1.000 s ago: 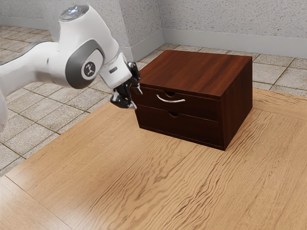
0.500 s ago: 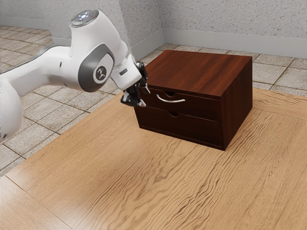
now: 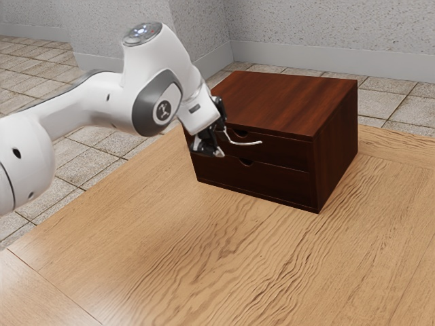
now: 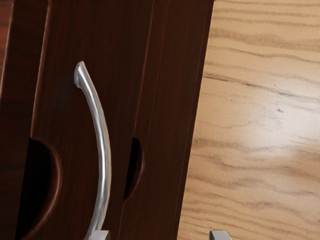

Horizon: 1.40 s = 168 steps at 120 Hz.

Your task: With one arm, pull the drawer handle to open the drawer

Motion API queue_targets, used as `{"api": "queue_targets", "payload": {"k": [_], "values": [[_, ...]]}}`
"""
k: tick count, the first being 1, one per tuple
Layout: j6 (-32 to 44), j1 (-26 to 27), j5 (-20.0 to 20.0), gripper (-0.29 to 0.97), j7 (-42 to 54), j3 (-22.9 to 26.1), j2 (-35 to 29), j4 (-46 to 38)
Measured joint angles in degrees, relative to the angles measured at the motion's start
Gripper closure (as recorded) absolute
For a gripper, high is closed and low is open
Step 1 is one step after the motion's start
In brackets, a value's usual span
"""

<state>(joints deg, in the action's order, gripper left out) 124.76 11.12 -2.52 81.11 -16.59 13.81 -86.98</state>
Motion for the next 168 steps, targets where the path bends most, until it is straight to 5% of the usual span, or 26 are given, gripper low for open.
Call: {"api": "queue_targets", "payload": {"k": [168], "values": [[2.4, -0.1, -2.4, 0.58, -0.2, 0.7, 5.3, 4.7]]}}
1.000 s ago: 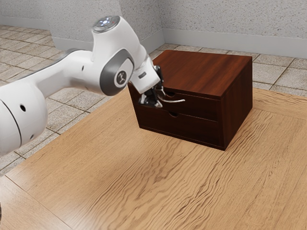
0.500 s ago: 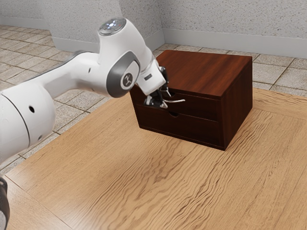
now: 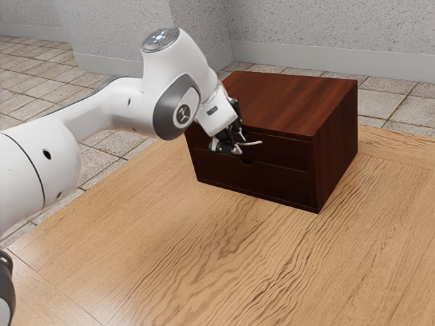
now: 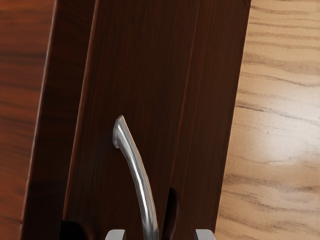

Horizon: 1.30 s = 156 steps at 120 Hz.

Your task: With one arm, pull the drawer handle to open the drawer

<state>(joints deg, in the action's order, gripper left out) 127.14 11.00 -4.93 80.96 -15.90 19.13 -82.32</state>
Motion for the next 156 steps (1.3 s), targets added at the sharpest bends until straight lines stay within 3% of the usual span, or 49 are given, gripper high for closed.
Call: {"api": "queue_targets", "payload": {"k": [48, 156], "values": [[-0.1, 0.0, -0.1, 0.60, -0.1, 0.0, -2.4, -3.1], [1.9, 1.5, 0.4, 0.62, -0.4, 0.5, -14.5, -18.0]]}}
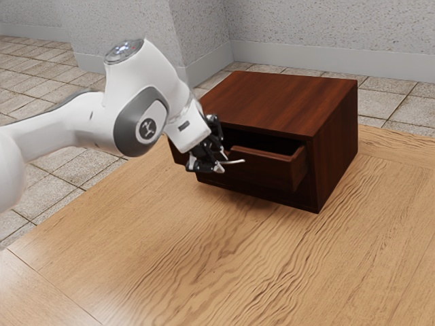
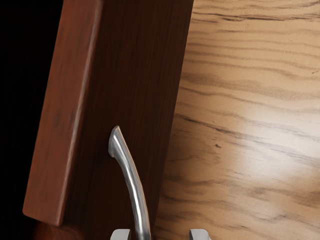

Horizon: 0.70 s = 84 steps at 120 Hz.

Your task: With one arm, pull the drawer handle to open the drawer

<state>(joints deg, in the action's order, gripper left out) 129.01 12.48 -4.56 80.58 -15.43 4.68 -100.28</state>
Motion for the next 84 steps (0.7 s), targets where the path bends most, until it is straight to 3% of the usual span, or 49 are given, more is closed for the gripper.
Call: {"api": "queue_targets", "payload": {"k": [84], "values": [[2.3, 0.4, 1.9, 0.63, -0.4, -0.3, -9.6, -10.8]]}}
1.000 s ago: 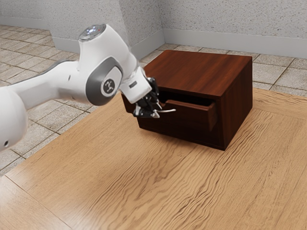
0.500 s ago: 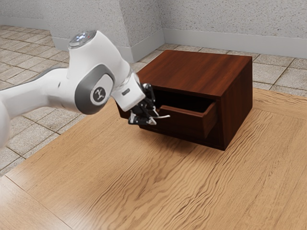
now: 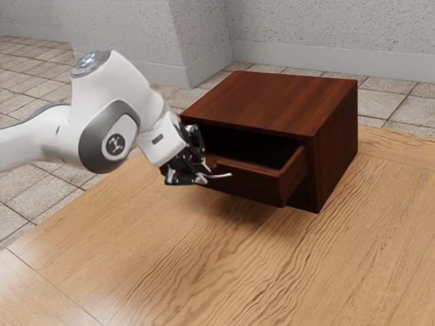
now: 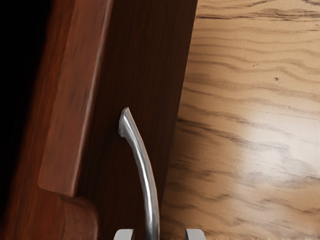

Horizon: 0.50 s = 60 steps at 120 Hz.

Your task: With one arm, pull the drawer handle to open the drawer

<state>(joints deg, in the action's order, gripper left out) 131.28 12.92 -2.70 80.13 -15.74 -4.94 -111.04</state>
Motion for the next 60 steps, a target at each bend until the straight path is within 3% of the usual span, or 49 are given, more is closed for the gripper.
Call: {"api": "queue_targets", "payload": {"k": [60], "values": [[0.4, -0.4, 1.6, 0.63, -0.8, 1.0, -4.4, -5.4]]}}
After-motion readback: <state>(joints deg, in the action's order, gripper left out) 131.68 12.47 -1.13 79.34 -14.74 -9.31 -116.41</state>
